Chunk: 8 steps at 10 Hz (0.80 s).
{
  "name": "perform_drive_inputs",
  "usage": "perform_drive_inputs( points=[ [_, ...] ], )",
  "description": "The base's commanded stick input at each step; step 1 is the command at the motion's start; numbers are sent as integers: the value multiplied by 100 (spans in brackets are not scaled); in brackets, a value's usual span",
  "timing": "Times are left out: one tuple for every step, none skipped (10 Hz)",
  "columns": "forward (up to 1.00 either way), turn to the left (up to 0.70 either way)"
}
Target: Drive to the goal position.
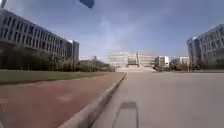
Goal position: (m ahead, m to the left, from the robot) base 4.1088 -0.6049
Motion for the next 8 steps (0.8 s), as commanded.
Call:
perform_drive_inputs(
  points=[
    [70, -35],
    [70, -35],
    [70, -35],
    [70, -35],
    [70, -35],
    [70, -17],
    [70, 0],
    [70, 0]
  ],
)
